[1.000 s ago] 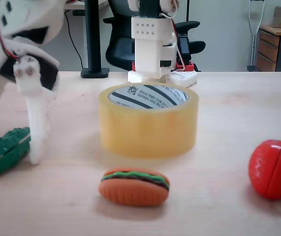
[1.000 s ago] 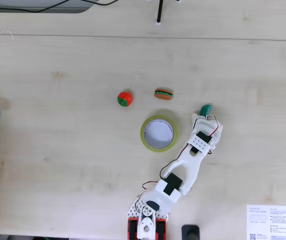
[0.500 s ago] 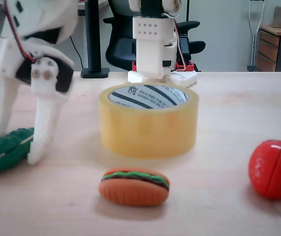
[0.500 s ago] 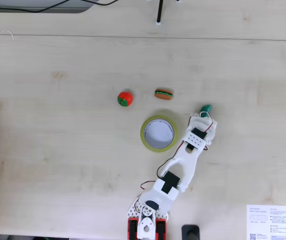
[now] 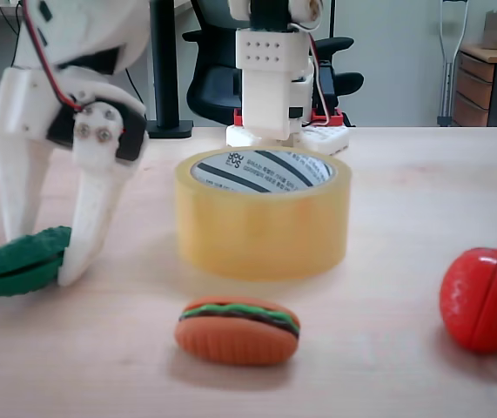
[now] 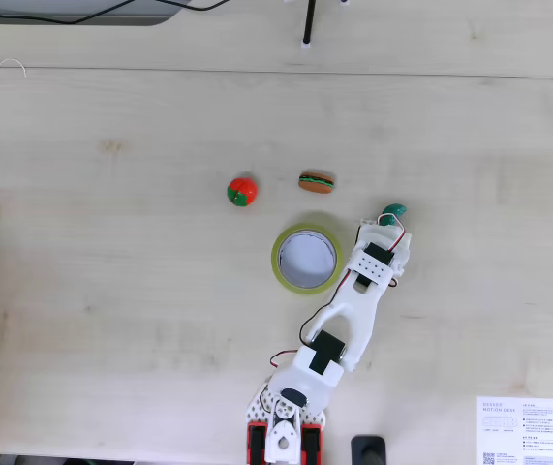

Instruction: Grasp a cucumber and put it in the hole.

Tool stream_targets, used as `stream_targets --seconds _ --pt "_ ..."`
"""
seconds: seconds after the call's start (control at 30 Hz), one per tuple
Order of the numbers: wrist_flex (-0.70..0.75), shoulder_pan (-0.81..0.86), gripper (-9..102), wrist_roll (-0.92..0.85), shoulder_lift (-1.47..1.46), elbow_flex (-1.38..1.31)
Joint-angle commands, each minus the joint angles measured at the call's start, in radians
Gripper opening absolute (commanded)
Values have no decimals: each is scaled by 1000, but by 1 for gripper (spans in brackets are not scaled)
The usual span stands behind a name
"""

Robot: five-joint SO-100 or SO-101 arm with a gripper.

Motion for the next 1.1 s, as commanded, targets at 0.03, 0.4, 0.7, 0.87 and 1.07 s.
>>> stream_targets --seconds 0.03,0.4,0.7,0.87,1.07 --pt "41 6 6 -2 51 -28" --pt "150 11 5 11 249 -57" --pt "245 11 5 18 425 -89" --pt "305 6 6 25 554 -91" --pt "451 -9 5 25 703 -91"
